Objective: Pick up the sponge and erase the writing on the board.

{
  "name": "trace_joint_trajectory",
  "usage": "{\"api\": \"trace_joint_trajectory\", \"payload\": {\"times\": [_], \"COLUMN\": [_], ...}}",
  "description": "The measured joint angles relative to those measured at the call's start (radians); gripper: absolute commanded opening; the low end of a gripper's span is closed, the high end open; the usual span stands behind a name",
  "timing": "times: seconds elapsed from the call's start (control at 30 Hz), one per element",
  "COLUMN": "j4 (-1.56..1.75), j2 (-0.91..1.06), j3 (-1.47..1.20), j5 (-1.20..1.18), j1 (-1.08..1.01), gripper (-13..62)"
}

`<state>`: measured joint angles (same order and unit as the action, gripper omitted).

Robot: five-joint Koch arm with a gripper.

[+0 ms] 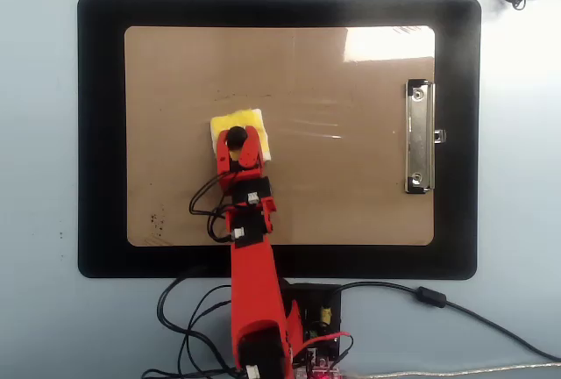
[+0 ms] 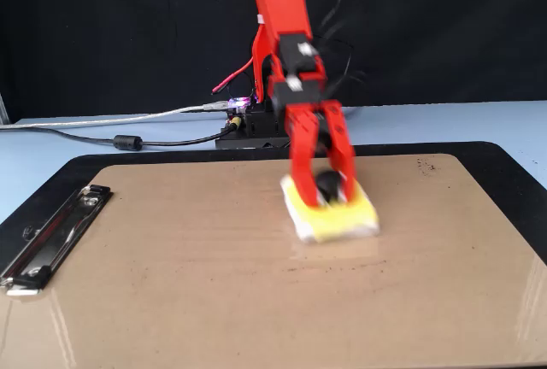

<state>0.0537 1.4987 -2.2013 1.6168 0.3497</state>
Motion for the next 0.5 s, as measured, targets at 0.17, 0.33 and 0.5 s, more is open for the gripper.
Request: {"api": "trace_joint_trajectory", "payload": {"times": [0.17, 0.33, 0.5], "j4": [0.008, -0.120, -0.121], "j2": [0.020, 0.333, 0.374], "j3": [0.035, -0.017, -0.025], "j5": [0.006, 0.005, 0.014], "j1": [0.091, 0.204, 0.449], "gripper": [-7.9, -7.9, -7.9]}}
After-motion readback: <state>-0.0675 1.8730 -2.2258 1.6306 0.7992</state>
